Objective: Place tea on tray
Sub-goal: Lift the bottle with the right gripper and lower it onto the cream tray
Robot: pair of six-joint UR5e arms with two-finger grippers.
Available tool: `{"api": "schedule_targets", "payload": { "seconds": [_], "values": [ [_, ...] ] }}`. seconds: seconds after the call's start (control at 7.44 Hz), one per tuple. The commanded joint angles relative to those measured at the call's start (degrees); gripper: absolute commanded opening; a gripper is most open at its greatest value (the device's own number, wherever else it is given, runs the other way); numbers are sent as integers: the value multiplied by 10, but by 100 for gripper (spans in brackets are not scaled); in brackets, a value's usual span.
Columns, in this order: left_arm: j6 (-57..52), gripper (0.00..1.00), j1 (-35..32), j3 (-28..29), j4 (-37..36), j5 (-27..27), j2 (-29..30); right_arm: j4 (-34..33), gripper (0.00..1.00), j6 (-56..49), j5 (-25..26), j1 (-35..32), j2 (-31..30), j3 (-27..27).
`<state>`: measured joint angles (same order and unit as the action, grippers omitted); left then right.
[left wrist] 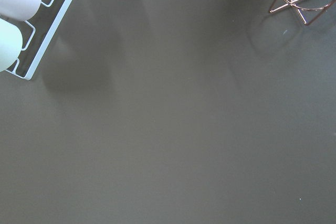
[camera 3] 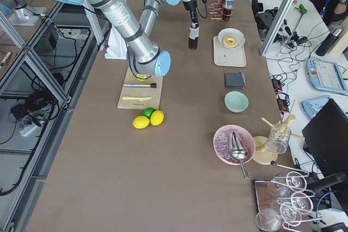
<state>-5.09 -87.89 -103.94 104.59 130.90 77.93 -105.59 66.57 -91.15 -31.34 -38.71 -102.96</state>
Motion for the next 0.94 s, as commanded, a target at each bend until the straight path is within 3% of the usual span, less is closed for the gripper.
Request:
{"api": "schedule_targets", "payload": {
  "seconds": [0.0,0.4,0.81],
  "values": [
    [1,99,0,0,0,15,0,23,0,-58,-47,-91,26,65],
    [1,99,0,-5,0,15,-1,160,0,-82,-92,-162,96,280],
    [2,99,0,-13,0,15,1,189,0,-103,-100,-174,100,340]
  ]
}}
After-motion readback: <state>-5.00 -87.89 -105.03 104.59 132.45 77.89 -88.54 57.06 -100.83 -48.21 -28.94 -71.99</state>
